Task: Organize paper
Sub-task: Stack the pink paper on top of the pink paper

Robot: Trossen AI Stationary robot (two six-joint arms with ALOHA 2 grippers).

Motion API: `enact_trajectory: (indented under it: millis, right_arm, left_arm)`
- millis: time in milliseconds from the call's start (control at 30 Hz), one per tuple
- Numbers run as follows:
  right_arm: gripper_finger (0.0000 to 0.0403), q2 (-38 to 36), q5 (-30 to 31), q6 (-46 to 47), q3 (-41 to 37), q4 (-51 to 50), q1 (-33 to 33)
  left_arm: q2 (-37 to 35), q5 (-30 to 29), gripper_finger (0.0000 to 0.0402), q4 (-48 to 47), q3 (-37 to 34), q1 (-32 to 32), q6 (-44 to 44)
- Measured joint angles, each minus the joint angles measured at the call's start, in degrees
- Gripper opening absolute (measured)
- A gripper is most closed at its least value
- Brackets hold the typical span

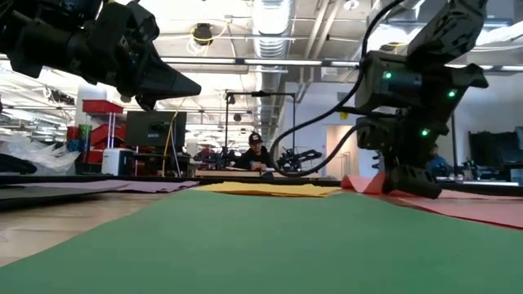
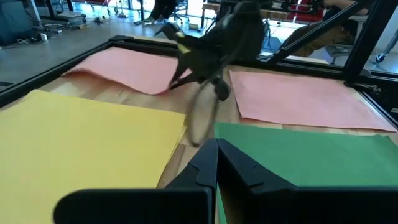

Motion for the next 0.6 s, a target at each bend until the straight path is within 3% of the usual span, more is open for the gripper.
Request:
enact_trajectory:
  millis: [100, 233, 400, 600]
  right_arm:
    - [0.0007, -0.01, -1.03, 1.66, 2.74, -5.27, 2.0]
    - [0.0002, -1.15, -7.18, 5.97, 7.33, -15.35, 5.21]
    - [0.0001, -6.18, -23.01, 15.09, 12.41, -24.68, 10.15]
    - [0.0, -12.33, -38.7, 28.57, 16.43, -25.64, 18.12]
  left_arm:
    - [0.0, 0.0, 0.0, 0.0, 0.0, 0.0, -0.02]
    - [0.0, 0.01, 0.0, -0.04, 0.0, 0.0, -0.25]
    - [0.0, 0.02, 0.0, -0.08, 0.0, 0.0, -0.69]
    - [0.0, 0.02, 0.0, -0.04, 0.0, 0.0, -1.21]
